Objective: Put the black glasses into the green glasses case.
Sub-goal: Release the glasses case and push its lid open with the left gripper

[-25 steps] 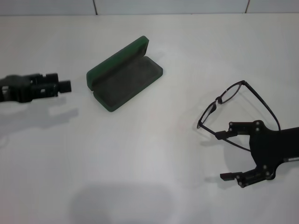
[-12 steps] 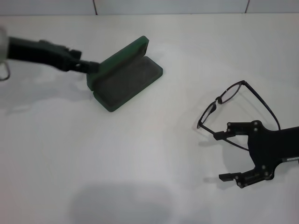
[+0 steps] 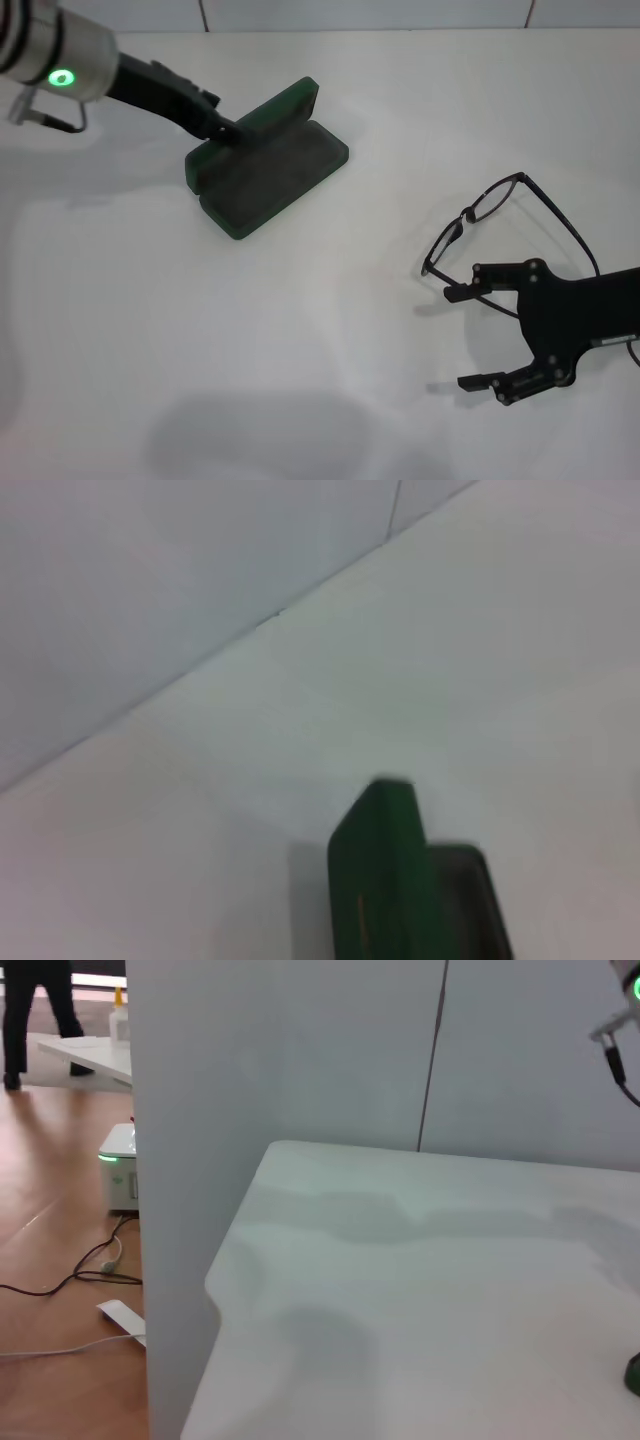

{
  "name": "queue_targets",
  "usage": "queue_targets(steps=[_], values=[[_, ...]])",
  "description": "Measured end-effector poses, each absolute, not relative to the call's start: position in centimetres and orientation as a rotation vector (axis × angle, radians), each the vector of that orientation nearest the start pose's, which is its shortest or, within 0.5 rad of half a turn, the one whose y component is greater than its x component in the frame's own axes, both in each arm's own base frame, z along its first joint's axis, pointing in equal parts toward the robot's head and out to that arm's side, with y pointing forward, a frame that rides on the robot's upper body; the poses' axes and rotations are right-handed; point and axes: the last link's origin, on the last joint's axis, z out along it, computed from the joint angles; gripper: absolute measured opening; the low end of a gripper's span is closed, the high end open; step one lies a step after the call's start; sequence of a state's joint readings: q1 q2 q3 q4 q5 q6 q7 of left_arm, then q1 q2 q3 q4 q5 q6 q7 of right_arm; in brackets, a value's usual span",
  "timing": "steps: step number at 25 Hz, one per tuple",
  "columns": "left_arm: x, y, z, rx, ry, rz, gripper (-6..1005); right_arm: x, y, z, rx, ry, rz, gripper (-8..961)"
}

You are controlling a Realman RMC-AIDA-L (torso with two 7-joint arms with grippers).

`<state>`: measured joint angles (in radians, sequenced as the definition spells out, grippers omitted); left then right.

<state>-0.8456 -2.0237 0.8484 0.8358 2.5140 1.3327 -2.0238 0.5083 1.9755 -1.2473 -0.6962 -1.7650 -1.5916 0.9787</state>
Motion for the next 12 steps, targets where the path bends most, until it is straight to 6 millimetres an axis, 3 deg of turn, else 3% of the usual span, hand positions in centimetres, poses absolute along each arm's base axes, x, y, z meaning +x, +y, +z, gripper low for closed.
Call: queue_targets(steps=[12], values=[[-20.53, 43.49, 1.58, -2.607, -0.736, 0.143, 800, 24.24, 30.44, -2.34, -3.069, -0.262, 0.495, 868]])
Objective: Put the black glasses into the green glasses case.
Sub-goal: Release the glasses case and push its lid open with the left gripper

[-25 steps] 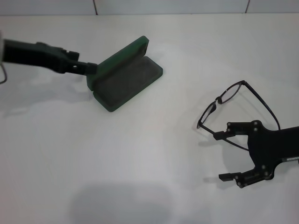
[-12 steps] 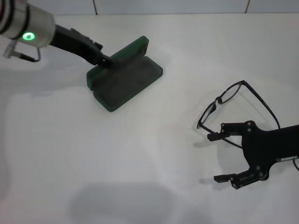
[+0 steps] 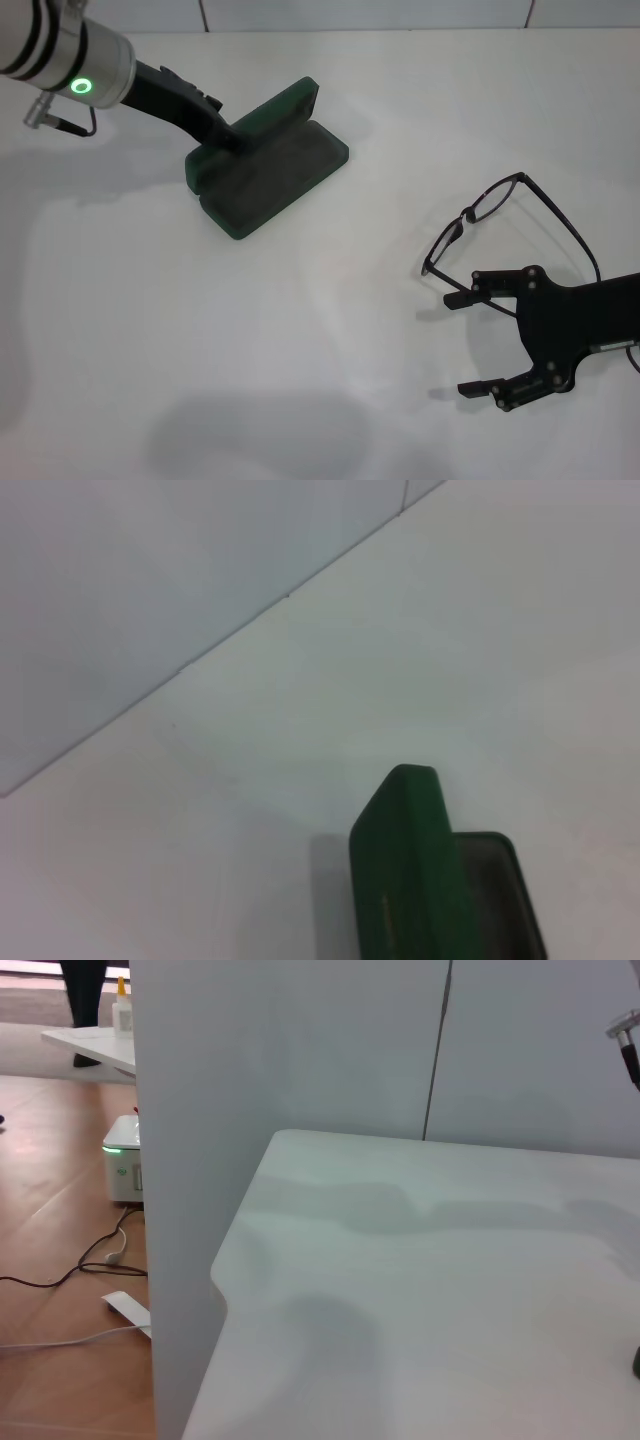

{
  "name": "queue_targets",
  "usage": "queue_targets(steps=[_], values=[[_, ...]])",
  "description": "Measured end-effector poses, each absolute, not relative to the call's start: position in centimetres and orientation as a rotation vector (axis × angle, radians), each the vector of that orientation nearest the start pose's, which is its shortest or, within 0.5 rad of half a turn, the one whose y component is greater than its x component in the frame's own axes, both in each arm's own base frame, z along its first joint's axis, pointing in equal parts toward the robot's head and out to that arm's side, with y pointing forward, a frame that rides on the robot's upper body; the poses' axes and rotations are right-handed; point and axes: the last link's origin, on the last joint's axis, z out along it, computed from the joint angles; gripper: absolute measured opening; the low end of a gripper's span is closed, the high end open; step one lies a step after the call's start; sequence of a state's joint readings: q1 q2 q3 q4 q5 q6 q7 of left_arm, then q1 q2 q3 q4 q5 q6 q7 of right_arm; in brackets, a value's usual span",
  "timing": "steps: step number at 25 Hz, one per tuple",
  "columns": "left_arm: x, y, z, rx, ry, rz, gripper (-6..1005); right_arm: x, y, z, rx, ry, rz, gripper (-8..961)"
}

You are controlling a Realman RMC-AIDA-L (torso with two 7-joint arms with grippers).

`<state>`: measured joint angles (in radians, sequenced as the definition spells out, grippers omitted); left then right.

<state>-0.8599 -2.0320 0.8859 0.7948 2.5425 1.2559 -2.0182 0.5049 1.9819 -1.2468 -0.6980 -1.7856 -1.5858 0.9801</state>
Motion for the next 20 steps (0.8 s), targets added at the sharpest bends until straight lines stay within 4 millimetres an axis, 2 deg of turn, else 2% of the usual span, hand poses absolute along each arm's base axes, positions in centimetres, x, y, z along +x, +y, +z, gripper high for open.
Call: queue_targets(steps=[13, 20], values=[[-20.87, 43.36, 0.85, -2.608, -0.712, 0.182, 756, 24.46, 30.42, -2.19, -3.061, -0.252, 0.494, 868], [-20.83, 43.37, 0.66, -2.613, -0.682, 0.205, 489, 24.55, 30.40, -2.17, -3.058, -0.248, 0.493, 868]])
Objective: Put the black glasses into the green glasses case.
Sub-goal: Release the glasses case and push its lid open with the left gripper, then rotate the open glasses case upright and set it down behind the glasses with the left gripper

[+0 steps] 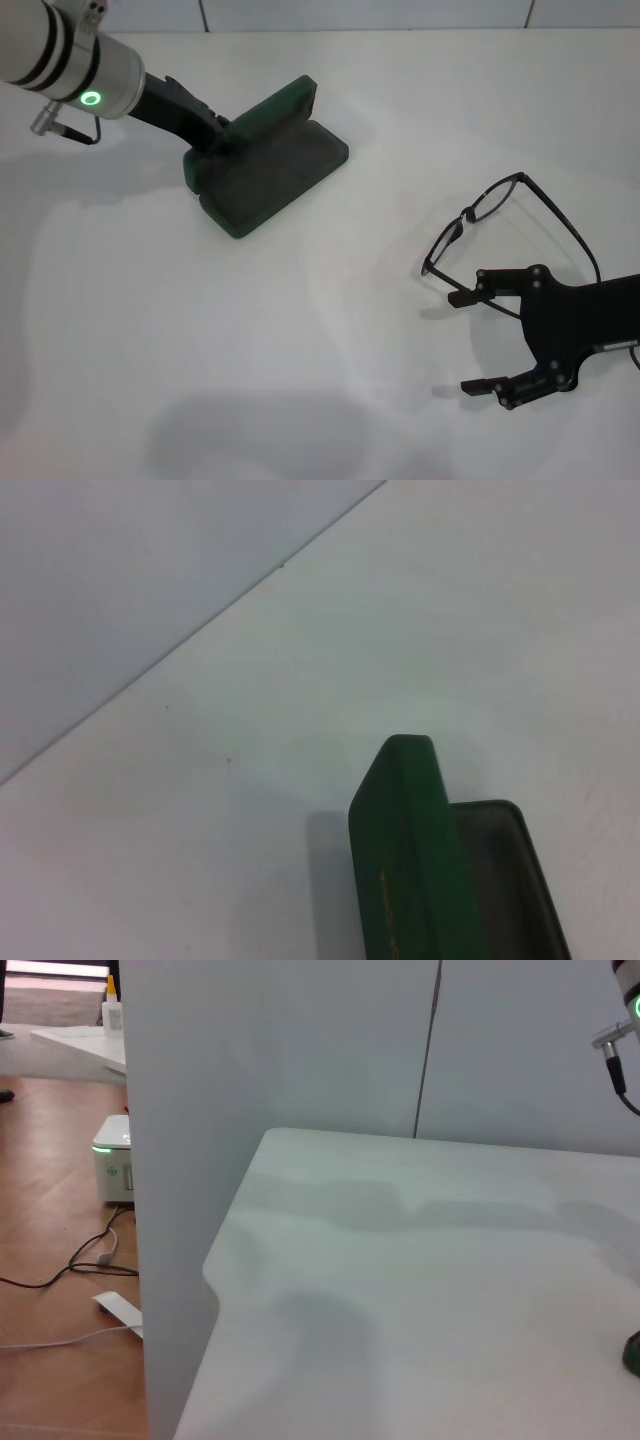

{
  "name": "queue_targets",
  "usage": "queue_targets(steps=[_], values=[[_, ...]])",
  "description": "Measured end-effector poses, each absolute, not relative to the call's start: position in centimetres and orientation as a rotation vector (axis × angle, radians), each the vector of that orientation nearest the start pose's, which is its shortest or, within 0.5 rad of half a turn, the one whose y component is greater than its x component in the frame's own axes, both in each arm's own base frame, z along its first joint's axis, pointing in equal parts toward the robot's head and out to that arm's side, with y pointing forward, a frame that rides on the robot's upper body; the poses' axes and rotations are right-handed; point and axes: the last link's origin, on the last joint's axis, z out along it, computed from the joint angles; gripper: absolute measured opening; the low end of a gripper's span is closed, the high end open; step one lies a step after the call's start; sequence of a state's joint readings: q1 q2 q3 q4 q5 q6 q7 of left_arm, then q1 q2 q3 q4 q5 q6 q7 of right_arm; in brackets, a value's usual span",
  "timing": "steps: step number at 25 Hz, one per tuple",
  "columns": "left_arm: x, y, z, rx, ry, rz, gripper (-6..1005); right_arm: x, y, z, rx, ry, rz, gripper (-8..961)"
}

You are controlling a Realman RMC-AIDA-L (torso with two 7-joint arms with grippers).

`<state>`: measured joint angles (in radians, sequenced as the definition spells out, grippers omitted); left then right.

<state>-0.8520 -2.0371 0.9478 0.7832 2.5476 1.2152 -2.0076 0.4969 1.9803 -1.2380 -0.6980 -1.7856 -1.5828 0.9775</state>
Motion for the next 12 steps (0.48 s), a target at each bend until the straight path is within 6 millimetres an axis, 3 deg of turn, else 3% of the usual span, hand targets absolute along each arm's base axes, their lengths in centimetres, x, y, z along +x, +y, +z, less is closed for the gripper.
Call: queue_targets(steps=[4, 12], values=[[-20.75, 43.41, 0.68, -2.613, -0.674, 0.206, 319, 24.62, 30.36, -2.15, -3.057, -0.244, 0.492, 868], [-20.50, 43.42, 0.95, -2.614, -0.656, 0.192, 200, 24.70, 30.39, -2.10, -3.055, -0.240, 0.489, 868]])
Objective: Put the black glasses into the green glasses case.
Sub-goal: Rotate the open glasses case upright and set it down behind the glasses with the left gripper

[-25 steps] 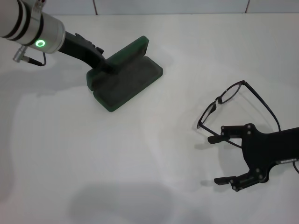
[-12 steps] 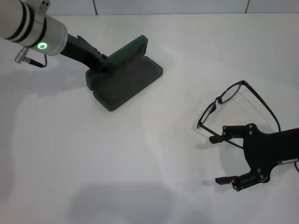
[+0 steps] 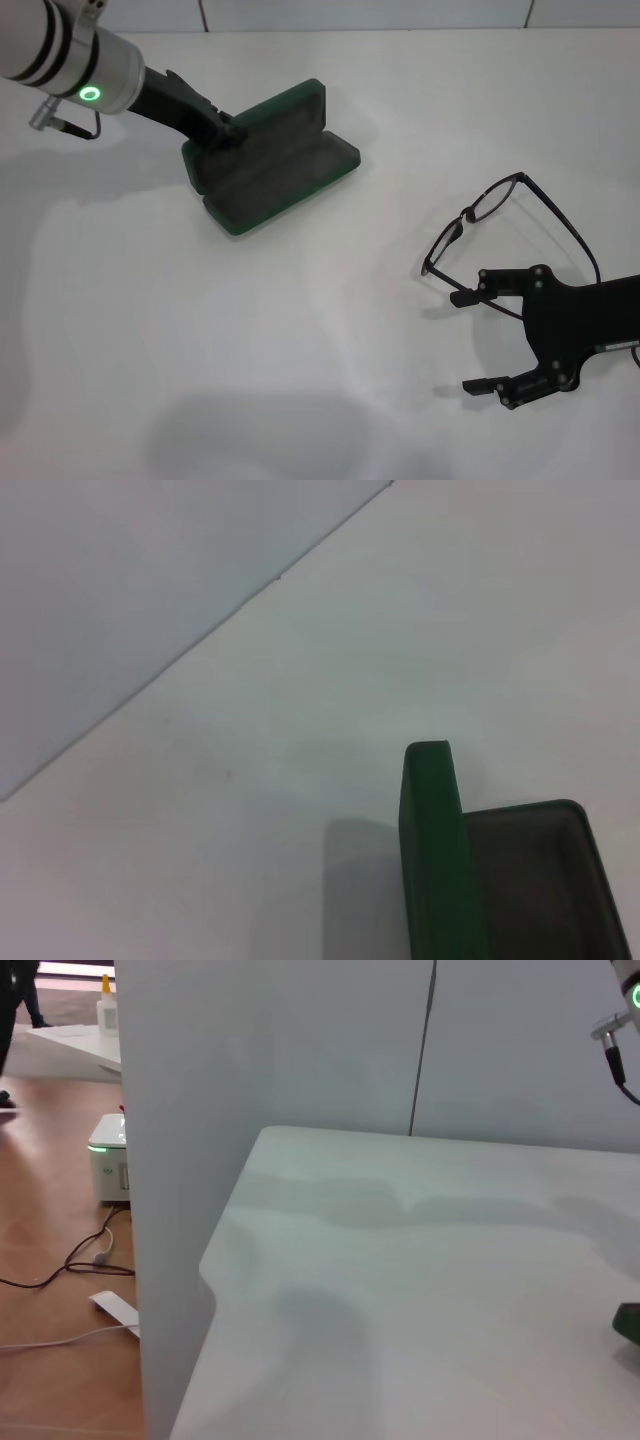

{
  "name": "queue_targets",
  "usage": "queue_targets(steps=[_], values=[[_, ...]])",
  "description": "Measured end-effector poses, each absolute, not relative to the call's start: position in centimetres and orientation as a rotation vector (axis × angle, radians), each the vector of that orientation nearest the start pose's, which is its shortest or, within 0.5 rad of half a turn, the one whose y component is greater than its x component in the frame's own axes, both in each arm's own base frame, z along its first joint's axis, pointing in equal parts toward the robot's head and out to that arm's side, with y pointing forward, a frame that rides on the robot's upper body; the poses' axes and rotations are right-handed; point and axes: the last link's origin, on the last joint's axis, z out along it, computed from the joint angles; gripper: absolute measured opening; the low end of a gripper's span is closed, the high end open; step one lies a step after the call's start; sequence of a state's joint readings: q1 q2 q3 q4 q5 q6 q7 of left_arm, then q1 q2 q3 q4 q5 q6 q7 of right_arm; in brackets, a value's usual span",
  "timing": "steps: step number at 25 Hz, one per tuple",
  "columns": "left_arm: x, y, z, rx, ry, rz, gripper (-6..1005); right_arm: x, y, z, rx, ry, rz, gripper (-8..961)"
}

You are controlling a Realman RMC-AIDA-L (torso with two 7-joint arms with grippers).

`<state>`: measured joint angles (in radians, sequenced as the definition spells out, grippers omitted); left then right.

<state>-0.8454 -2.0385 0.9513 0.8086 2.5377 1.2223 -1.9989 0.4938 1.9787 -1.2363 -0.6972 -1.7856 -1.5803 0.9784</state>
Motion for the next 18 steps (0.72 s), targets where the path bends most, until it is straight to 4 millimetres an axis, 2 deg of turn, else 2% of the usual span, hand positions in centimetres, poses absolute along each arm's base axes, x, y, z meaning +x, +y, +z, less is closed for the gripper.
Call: queue_targets(steps=[4, 8, 13, 18], values=[[-20.4, 42.9, 1.5, -2.627, -0.609, 0.170, 200, 24.7, 30.4, -2.1, -3.052, -0.237, 0.486, 868], [-19.9, 41.6, 2.2, -2.727, -0.499, 0.115, 199, 24.8, 30.4, -2.1, -3.051, -0.235, 0.485, 868], [-19.7, 38.7, 3.1, -2.840, -0.141, 0.063, 199, 24.9, 30.3, -2.1, -3.050, -0.229, 0.483, 868], [-20.0, 36.9, 2.7, -2.858, 0.030, 0.103, 199, 25.0, 30.3, -2.1, -3.050, -0.225, 0.482, 868]])
